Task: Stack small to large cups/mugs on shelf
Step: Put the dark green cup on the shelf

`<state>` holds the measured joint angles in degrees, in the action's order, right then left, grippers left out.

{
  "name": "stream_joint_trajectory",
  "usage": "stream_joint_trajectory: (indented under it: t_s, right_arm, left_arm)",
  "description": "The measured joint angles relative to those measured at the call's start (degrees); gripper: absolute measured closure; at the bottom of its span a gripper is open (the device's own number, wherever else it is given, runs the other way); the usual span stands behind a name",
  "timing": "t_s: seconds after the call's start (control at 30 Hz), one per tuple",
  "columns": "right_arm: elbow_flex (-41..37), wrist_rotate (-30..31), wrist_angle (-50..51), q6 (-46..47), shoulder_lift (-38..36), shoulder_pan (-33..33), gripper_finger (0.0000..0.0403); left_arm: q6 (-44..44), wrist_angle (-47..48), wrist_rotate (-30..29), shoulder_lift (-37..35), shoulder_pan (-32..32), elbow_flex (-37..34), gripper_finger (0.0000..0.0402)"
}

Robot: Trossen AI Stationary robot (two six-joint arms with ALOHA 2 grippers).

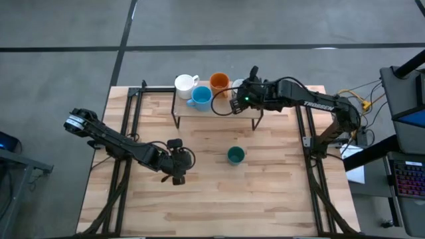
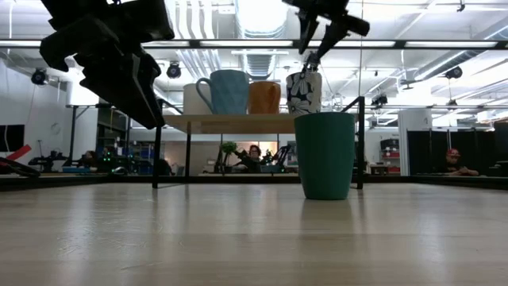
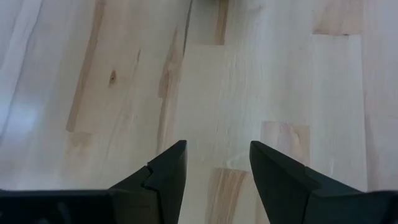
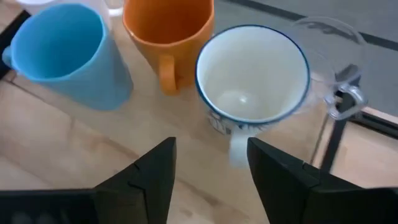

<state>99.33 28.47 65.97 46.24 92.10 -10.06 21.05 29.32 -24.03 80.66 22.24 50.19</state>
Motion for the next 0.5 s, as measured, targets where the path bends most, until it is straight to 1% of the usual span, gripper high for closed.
stream_joint_trajectory:
  t_s: [0.1, 0.2, 0.3, 0.43, 0.5]
  right_arm:
    - [1.91, -0.08, 3.23, 0.5, -0.42, 0.76, 0.0211]
    - [3.11, -0.17, 5.06, 1.04, -0.94, 3.34, 0.0211]
    - [3.49, -0.38, 4.98, -0.13, -0.99, 8.34, 0.0211]
    - [3.52, -0.5, 3.63, -1.57, -0.97, 16.02, 0.0211]
    - [3.7, -0.41, 3.37, -1.71, -0.97, 20.18, 0.0211]
  left_arm:
    - [-2.25, -0.08, 0.9, 0.0, 0.23, 0.0, 0.024]
    - [-5.8, -0.68, 2.5, -0.01, 0.28, 0.2, 0.024]
    - [-11.53, -1.99, 5.09, -0.02, 0.38, 0.6, 0.024]
    - [-22.51, -2.34, 9.54, -0.02, 1.04, 1.51, 0.024]
    - [-26.17, -2.02, 12.06, -0.02, 1.2, 2.16, 0.024]
